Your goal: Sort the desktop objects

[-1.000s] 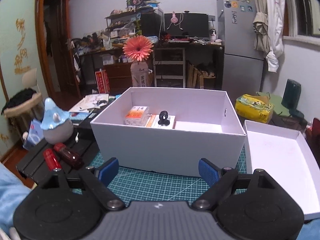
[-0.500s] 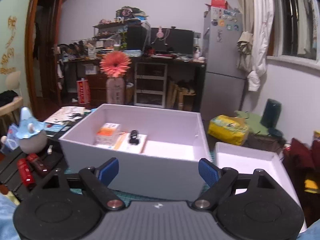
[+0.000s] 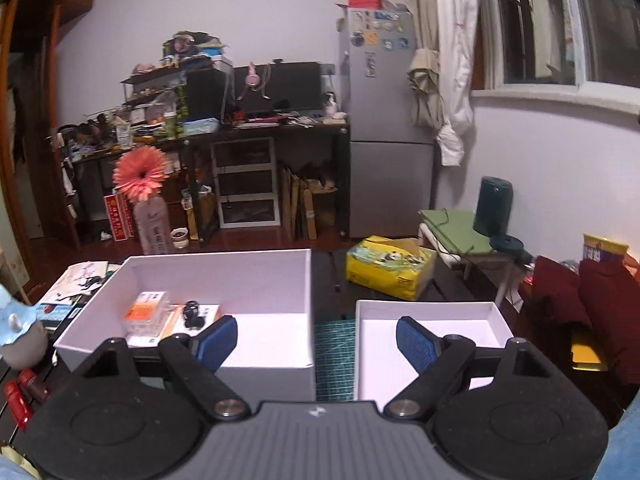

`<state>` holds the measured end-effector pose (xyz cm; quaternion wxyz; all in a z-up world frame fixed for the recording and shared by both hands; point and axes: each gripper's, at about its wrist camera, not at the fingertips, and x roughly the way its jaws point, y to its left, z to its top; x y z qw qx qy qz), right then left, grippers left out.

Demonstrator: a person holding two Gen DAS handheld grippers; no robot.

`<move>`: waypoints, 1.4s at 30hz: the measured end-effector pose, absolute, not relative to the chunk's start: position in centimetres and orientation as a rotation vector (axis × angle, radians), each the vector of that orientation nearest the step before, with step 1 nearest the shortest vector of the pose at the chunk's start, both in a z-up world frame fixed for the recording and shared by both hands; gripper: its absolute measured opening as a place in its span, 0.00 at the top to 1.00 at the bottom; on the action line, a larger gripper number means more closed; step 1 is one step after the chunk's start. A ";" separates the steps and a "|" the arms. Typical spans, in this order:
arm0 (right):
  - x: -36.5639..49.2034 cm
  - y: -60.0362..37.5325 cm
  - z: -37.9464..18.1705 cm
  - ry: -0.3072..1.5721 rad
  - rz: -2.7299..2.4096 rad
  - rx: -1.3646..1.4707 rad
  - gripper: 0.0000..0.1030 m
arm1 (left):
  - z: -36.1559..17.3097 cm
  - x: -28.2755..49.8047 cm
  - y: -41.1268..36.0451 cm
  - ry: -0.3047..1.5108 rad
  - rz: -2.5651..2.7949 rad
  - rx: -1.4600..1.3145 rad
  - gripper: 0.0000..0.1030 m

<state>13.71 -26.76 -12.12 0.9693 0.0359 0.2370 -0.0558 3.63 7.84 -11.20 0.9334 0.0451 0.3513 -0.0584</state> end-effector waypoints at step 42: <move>18.9 -36.6 -19.5 0.826 -0.145 0.357 0.53 | -11.4 3.7 6.9 0.722 -0.105 0.152 0.00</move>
